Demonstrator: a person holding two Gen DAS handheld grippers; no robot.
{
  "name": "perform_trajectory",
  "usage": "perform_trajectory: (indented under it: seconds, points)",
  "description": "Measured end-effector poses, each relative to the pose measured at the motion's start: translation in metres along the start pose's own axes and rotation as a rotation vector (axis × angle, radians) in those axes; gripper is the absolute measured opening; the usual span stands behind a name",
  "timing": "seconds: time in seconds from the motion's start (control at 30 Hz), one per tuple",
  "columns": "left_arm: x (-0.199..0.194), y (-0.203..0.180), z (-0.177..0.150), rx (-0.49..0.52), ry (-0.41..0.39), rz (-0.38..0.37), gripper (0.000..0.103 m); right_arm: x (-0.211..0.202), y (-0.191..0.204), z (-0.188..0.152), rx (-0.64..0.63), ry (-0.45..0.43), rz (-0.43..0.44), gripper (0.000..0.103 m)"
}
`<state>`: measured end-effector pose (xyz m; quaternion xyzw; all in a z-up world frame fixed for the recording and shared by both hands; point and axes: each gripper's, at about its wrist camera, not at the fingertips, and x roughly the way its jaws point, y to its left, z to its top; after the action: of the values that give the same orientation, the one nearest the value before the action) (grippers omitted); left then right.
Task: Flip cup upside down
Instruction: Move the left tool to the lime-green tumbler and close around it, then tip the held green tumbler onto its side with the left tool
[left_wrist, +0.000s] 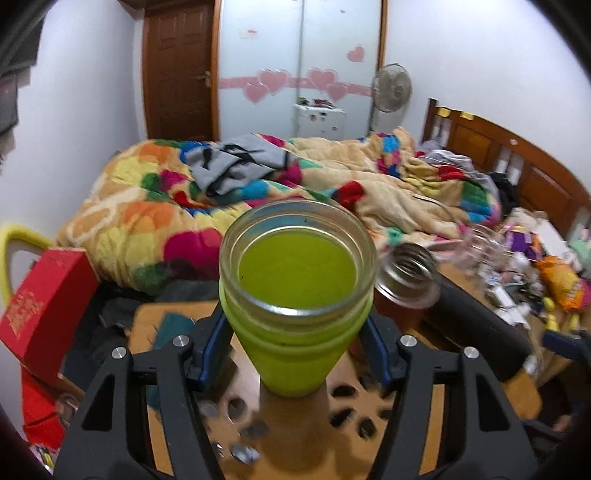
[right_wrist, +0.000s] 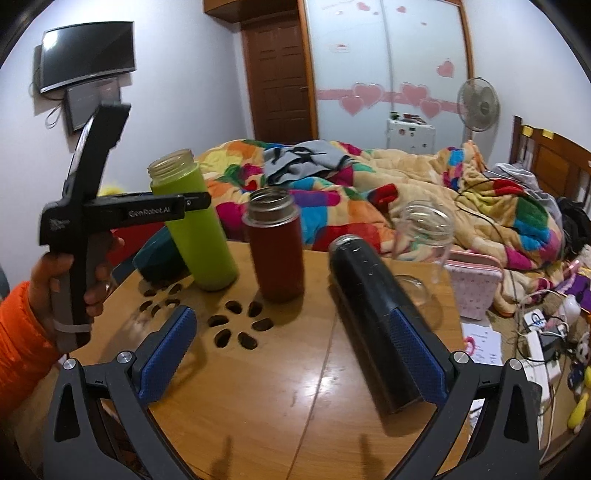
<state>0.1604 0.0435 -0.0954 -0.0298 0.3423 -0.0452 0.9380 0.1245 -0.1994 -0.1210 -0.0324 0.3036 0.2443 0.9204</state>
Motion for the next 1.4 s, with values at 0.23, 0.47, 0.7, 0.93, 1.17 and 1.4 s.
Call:
perform_trajectory:
  seconds: [0.23,0.47,0.7,0.93,1.17,1.4]
  points:
    - [-0.036,-0.025,-0.026,-0.002,0.089,-0.19,0.063,0.007,0.016,-0.018,-0.054,0.024,0.081,0.103]
    - [-0.059,-0.059,-0.044,0.012,0.165,-0.342,0.063,0.02,0.024,-0.041,-0.076,0.082,0.183,0.103]
    - [-0.065,-0.061,-0.05,-0.039,0.189,-0.395,0.063,0.03,0.03,-0.049,-0.122,0.145,0.272,0.079]
    - [-0.06,-0.041,-0.051,-0.136,0.16,-0.367,0.065,0.028,0.041,-0.053,-0.163,0.129,0.265,0.069]
    - [-0.035,-0.025,-0.062,-0.215,0.165,-0.285,0.073,0.026,0.045,-0.055,-0.162,0.108,0.268,0.064]
    - [-0.007,0.004,-0.082,-0.379,0.218,-0.31,0.077,0.031,0.047,-0.058,-0.166,0.119,0.276,0.063]
